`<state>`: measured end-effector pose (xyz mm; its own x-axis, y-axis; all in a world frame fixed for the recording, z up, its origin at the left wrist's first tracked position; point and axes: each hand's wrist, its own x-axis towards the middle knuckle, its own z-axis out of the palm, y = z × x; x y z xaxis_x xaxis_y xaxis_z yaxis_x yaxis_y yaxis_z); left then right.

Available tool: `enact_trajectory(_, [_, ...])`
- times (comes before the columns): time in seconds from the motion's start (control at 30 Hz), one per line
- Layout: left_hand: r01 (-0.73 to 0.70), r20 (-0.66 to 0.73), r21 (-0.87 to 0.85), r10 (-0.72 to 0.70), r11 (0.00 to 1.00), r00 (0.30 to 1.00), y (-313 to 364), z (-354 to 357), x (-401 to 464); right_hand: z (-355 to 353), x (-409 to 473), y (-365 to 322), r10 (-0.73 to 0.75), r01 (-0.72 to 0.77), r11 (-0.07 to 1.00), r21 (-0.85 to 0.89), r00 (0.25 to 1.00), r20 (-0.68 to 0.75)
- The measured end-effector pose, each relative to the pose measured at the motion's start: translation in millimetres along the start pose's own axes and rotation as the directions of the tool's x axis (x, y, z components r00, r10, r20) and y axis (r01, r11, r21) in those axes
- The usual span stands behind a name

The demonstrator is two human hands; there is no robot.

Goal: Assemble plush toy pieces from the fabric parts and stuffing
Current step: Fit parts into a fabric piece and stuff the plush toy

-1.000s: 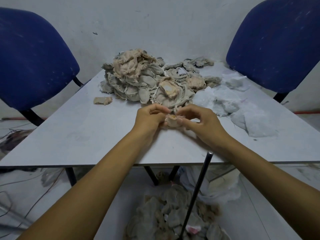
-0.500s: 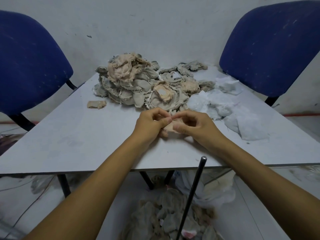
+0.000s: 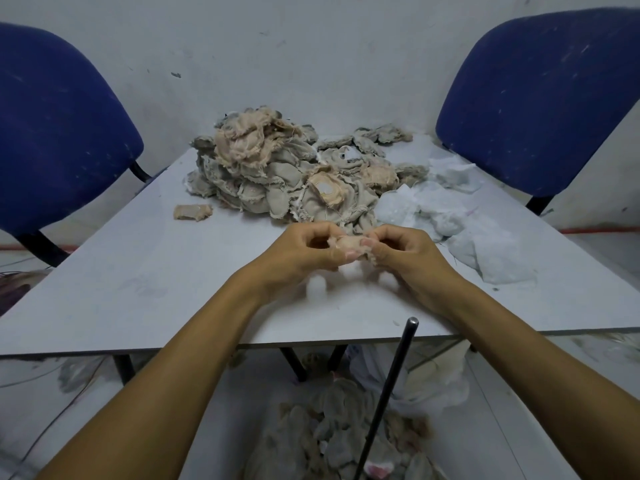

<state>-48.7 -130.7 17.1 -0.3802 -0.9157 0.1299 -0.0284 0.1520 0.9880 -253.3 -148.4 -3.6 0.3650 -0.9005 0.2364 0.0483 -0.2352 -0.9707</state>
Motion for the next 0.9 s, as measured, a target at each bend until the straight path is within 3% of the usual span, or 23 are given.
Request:
enact_trajectory(0.1, [-0.034, -0.122, 0.01, 0.035, 0.999, 0.992, -4.4, 7.8, 5.1, -1.5, -2.3, -0.7, -0.021, 0.024, 0.998, -0.051, 0.998, 0.064])
enact_trajectory(0.23, [0.051, -0.25, -0.011, -0.052, 0.999, 0.967, -7.5, 16.4, 9.0, -3.2, -4.0, -1.3, -0.022, 0.042, 0.991, -0.127, 0.988, 0.155])
enact_trajectory(0.37, [0.055, -0.258, 0.011, -0.05, 0.998, 0.965, -10.1, 19.0, 11.7, -2.3, -2.1, 1.7, -0.09, 0.089, 0.984, -0.153, 0.996, 0.003])
enact_trajectory(0.53, [-0.015, -0.167, -0.032, 0.009, 0.999, 0.986, -11.8, 17.4, 5.7, -0.1, 2.8, 4.2, -0.113, 0.09, 0.982, -0.167, 0.984, -0.135])
enact_trajectory(0.63, [-0.065, -0.264, 0.093, 0.087, 0.994, 0.961, -15.4, 21.4, 3.3, 5.8, 0.6, 4.7, -0.152, 0.105, 0.951, -0.292, 0.978, -0.143])
enact_trajectory(0.73, [-0.067, -0.33, 0.443, 0.232, 0.894, 0.915, -19.2, 30.8, 3.4, 9.6, -2.4, 3.7, -0.214, 0.155, 0.895, -0.418, 0.972, -0.096])
enact_trajectory(0.77, [-0.063, -0.305, 0.429, 0.21, 0.901, 0.929, -17.4, 32.3, 4.3, 8.7, -2.8, 2.8, -0.226, 0.17, 0.902, -0.398, 0.969, -0.098])
enact_trajectory(0.83, [0.002, -0.246, 0.112, 0.026, 0.994, 0.969, -9.4, 28.0, 6.0, 5.9, -3.5, 1.2, -0.213, 0.172, 0.935, -0.309, 0.972, -0.103])
enact_trajectory(0.9, [0.118, -0.1, -0.134, -0.132, 0.984, 0.986, -3.8, 18.3, 7.4, 4.4, -3.5, 0.4, -0.144, 0.127, 0.948, -0.291, 0.989, -0.038])
